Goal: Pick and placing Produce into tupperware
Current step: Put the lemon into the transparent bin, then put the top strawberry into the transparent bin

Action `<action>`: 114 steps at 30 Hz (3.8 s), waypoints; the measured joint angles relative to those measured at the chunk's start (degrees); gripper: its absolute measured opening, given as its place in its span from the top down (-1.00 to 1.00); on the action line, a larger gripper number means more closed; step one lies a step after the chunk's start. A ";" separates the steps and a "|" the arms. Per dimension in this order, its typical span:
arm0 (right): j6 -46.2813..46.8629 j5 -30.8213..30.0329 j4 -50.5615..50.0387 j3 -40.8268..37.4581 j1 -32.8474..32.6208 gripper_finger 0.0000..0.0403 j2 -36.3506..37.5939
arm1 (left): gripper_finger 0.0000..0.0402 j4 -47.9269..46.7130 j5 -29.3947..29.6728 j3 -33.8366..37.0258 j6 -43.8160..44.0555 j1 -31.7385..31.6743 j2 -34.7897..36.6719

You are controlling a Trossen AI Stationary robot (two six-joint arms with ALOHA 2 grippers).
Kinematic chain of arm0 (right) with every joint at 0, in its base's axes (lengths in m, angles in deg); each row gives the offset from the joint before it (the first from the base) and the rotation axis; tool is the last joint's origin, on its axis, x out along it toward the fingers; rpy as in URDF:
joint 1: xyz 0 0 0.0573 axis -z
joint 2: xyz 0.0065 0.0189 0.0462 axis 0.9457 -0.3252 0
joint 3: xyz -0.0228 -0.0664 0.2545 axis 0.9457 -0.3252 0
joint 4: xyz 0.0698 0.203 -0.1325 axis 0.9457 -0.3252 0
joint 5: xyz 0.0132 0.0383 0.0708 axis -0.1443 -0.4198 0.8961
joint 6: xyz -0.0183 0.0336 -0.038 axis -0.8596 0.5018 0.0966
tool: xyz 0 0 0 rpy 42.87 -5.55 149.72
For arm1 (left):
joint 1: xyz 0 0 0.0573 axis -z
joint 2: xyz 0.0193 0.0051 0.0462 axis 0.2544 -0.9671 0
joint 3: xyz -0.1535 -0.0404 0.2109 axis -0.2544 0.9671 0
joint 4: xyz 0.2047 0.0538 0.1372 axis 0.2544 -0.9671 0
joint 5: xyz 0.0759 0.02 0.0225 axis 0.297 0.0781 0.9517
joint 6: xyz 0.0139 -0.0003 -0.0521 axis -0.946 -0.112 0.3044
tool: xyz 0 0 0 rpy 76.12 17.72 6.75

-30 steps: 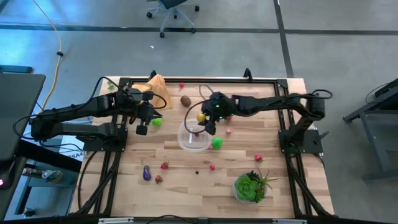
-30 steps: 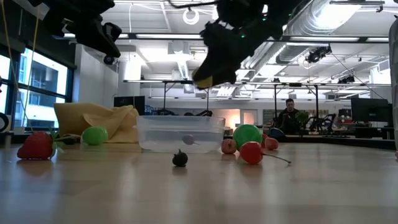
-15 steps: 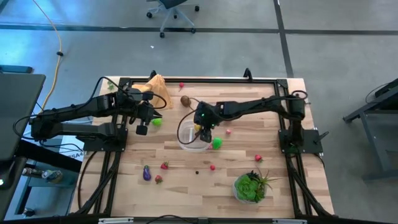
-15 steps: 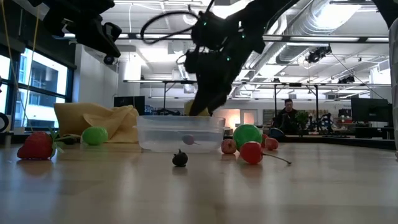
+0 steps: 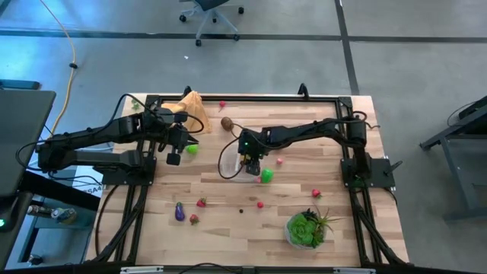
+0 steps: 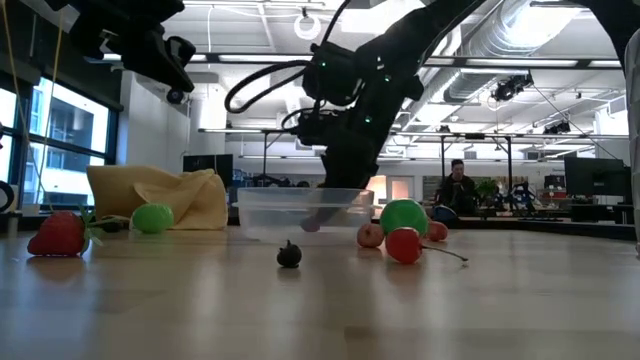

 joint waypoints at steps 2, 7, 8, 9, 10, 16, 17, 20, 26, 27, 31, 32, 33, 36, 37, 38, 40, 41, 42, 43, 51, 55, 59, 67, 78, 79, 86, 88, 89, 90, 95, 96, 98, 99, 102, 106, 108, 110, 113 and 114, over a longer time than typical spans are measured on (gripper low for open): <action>-0.03 0.00 -0.18 -0.02 -0.02 0.02 -0.03 | 0.95 0.00 0.00 0.01 0.00 0.01 -0.01; -0.66 -1.52 0.73 -0.01 -0.02 0.01 -0.03 | 0.95 0.00 0.00 0.00 0.00 0.00 0.00; -1.31 -1.53 0.66 -0.01 -0.02 0.01 -0.03 | 0.95 -0.03 0.00 0.00 -0.01 0.01 -0.02; -1.98 -1.53 0.64 0.00 0.00 0.01 -0.03 | 0.95 0.00 0.00 0.00 0.00 0.00 0.00; -2.73 -1.53 0.64 -0.02 -0.02 0.01 -0.03 | 0.95 0.00 0.00 0.02 0.00 0.00 0.00; -3.67 -0.45 0.67 -0.02 -0.11 0.01 -0.03 | 0.95 -0.02 0.00 0.00 0.00 0.00 -0.02; -3.66 -0.36 0.61 -0.02 -0.11 0.01 -0.03 | 0.95 0.00 0.00 0.00 0.00 0.00 0.00; -3.59 0.18 0.55 -0.02 -0.11 -0.02 -0.01 | 0.95 -0.01 0.00 0.00 0.00 0.00 0.00; -4.48 0.28 0.55 -0.02 -0.11 -0.22 -0.01 | 0.95 -0.02 0.00 0.00 -0.02 0.02 -0.02; -4.52 0.29 0.55 -0.02 -0.11 -0.25 0.00 | 0.95 -0.02 0.00 0.00 0.00 0.00 0.00; -4.52 0.35 0.06 0.04 -0.11 -0.33 0.14 | 0.95 -0.02 0.00 0.01 0.00 0.01 0.00; -4.53 0.29 -1.17 0.37 -0.11 -0.33 0.30 | 0.95 -0.02 0.00 0.00 0.00 0.00 0.00; -4.70 0.03 -1.97 0.98 -0.15 -0.33 0.41 | 0.95 -0.02 0.00 0.01 0.00 0.01 -0.01; -5.32 -1.79 -5.23 3.54 -0.49 -0.31 1.16 | 0.95 -0.03 0.00 0.01 -0.01 0.02 0.00; -5.85 -2.42 -6.42 4.47 -0.57 -0.31 1.47 | 0.95 -0.02 0.00 0.00 0.00 0.02 -0.02; -6.19 -3.26 -7.27 5.36 -0.71 -0.31 1.79 | 0.95 -0.02 0.00 0.00 0.00 0.01 -0.02; -6.42 -5.08 -9.98 6.79 -0.99 -0.31 2.82 | 0.95 -0.01 0.00 0.00 -0.01 0.00 0.00; -6.40 -6.10 -11.11 7.43 -1.01 -0.31 3.51 | 0.95 -0.02 0.00 0.00 0.00 0.00 -0.01; -6.26 -7.28 -12.79 8.04 -1.01 -0.31 4.17 | 0.95 -0.02 0.00 0.02 0.00 0.01 -0.02; -5.79 -8.73 -14.48 8.19 -1.01 -0.31 4.96 | 0.95 0.00 0.00 0.00 -0.02 0.02 -0.02; -0.45 -12.46 -22.70 1.14 3.59 -0.31 12.04 | 0.95 0.00 0.00 0.00 -0.01 0.00 -0.02; -1.00 -12.32 -19.95 -7.19 5.48 -0.31 17.30 | 0.95 0.00 0.00 0.00 0.00 0.02 -0.02; -1.01 -12.82 -13.34 -16.29 6.14 -0.31 23.94 | 0.95 -0.02 0.00 0.00 0.00 0.00 -0.02; -12.76 -21.05 -5.58 -29.82 6.99 -0.30 32.53 | 0.95 -0.02 0.00 0.01 -0.02 0.02 -0.02; -12.23 -10.85 9.19 -37.50 11.93 -0.30 32.21 | 0.95 0.00 0.00 0.00 -0.02 0.02 0.00; -12.24 -9.89 9.36 -37.56 12.22 -0.30 32.20 | 0.95 -0.02 0.00 0.02 -0.01 0.01 -0.01; -13.28 -8.79 12.11 -37.66 12.68 -0.31 31.10 | 0.95 -0.02 0.00 0.02 0.00 0.02 0.00; -13.66 -8.71 12.75 -37.66 12.76 -0.31 29.95 | 0.95 0.00 0.00 0.01 0.00 0.00 0.00; -13.92 -8.55 12.52 -37.66 12.93 -0.30 29.30 | 0.95 -0.02 0.00 0.00 0.00 0.01 0.00; -13.94 -8.42 12.65 -37.66 13.06 -0.30 28.57 | 0.95 -0.01 0.00 0.00 0.00 0.01 -0.01; -14.00 -8.26 15.69 -37.66 13.09 -0.30 25.24 | 0.95 -0.03 0.00 0.00 0.00 0.00 0.00; -14.02 -8.06 16.18 -37.66 13.09 -0.31 24.80 | 0.95 -0.02 0.00 0.02 0.00 0.00 0.00; -14.24 -7.72 16.77 -37.66 13.08 -0.30 24.07 | 0.95 -0.02 0.00 0.01 0.00 0.01 0.00; -14.37 -7.40 16.76 -37.66 13.09 -0.30 23.83 | 0.95 -0.02 0.00 0.00 0.00 0.02 0.00; -13.76 -6.35 17.07 -37.66 13.09 -0.26 23.50 | 0.95 -0.01 0.00 0.00 0.00 0.01 -0.01; -13.52 -5.98 16.94 -37.64 13.09 -0.13 23.36 | 0.95 -0.02 0.00 0.01 0.00 0.02 -0.01; -12.94 -5.74 16.84 -37.64 13.09 -0.05 23.35 | 0.95 -0.02 0.00 0.02 0.00 0.02 -0.02; -12.36 -5.59 16.67 -37.64 13.09 0.02 23.33 | 0.95 -0.02 0.00 0.00 0.00 0.02 0.00; -11.43 -5.53 16.23 -37.62 13.07 0.11 23.33 | 0.95 -0.02 0.00 0.01 -0.01 0.01 0.00; -11.05 -5.51 16.13 -37.62 13.07 0.14 23.33 | 0.95 -0.02 0.00 0.01 0.00 0.02 -0.01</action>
